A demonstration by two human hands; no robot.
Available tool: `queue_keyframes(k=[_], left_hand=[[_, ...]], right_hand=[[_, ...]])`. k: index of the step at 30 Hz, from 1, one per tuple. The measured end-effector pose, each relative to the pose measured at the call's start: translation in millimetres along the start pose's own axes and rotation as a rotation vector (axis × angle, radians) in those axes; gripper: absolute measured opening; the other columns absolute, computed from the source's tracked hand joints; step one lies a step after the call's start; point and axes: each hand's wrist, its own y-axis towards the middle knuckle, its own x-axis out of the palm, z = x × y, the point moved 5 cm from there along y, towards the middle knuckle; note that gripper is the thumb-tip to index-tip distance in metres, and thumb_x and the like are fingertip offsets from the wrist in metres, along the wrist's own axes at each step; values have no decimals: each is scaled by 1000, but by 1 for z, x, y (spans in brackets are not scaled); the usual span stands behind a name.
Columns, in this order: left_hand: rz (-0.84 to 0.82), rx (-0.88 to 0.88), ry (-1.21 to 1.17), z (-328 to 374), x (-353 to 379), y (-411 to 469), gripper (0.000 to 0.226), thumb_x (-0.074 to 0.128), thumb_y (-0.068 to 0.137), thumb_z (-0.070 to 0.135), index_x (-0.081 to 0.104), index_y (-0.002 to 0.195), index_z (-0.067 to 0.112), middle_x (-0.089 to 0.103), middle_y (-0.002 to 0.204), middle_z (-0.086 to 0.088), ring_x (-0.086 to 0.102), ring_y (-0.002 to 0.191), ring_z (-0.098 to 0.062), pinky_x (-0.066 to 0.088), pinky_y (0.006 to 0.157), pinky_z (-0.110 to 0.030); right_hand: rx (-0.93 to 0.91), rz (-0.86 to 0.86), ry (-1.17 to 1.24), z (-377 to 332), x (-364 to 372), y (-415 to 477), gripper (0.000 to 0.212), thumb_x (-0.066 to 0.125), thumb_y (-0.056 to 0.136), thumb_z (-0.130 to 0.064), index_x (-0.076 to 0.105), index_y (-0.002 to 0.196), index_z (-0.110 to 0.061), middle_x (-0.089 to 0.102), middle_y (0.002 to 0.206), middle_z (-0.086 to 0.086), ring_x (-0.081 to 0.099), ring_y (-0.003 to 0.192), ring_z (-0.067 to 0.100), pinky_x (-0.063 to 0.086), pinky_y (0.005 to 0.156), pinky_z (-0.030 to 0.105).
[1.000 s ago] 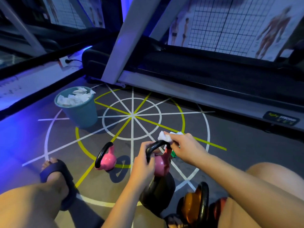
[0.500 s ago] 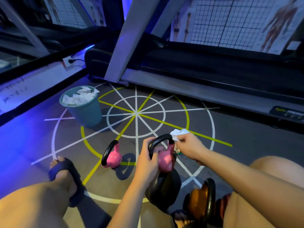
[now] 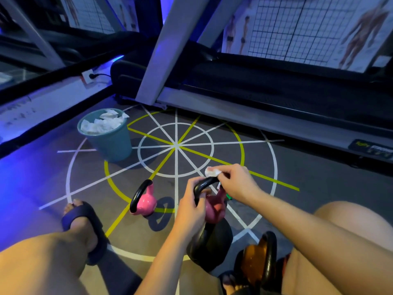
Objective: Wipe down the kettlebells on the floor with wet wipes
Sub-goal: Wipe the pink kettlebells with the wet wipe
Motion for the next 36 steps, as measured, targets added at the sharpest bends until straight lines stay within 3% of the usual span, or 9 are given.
queue_keyframes(k=[7,12,15,19,25,28,31,34,36], left_hand=[[1,-104,-76,-15,-10,9,37,50,102,12,49,115,47,71,110,15,67,108,-11,49,103,-50],[21,-211,-78,-33,-17,11,30,50,99,18,40,108,45,70,97,3,68,88,-29,56,85,-62],[23,-228,-53,-35,-19,10,40,49,98,7,36,108,44,67,96,-7,66,80,-22,56,84,-54],[-33,-300,-190,-31,-13,7,38,49,101,6,30,120,33,64,116,-8,67,97,-16,54,79,-29],[-194,-536,-142,-40,2,0,39,48,101,45,28,130,27,62,104,-2,60,85,-13,54,68,-32],[-221,-484,-177,-47,6,2,52,64,95,45,33,134,31,65,112,5,63,101,-11,54,89,-35],[-330,-429,-106,-49,11,5,82,81,78,56,36,140,26,60,115,10,64,103,-6,55,87,-26],[-308,-409,-114,-45,10,2,100,85,58,71,38,134,25,65,115,3,64,107,-12,53,95,-32],[-240,-380,-181,-45,8,-1,88,86,59,72,54,124,21,72,106,2,69,98,-10,54,91,-27]], right_hand=[[106,-243,-70,6,-12,7,21,59,85,-23,77,96,-20,70,73,8,48,57,10,38,54,25],[-36,-304,-123,-3,-13,1,30,80,71,-56,73,89,-33,71,82,1,62,72,14,52,66,38],[-154,-469,-150,-13,0,-14,28,83,69,-53,69,80,-31,64,73,-4,58,66,7,47,63,29],[-237,-572,-226,-23,15,-30,30,81,71,-49,66,82,-25,63,77,-1,59,69,11,47,62,30],[-208,-559,-133,-19,7,-27,33,85,69,-51,69,81,-24,66,76,-3,63,74,14,51,69,36],[-190,-630,-91,-17,9,-31,36,88,65,-50,73,84,-23,70,85,2,65,86,21,52,78,41],[-173,-734,20,-15,8,-38,26,87,73,-36,76,88,-18,74,87,6,68,90,24,51,82,34],[-143,-753,62,-9,6,-36,12,81,82,-28,79,90,-19,76,85,3,65,79,11,50,77,23],[-135,-688,75,-3,-1,-26,7,79,84,-30,80,89,-25,75,85,3,62,78,7,51,77,25]])
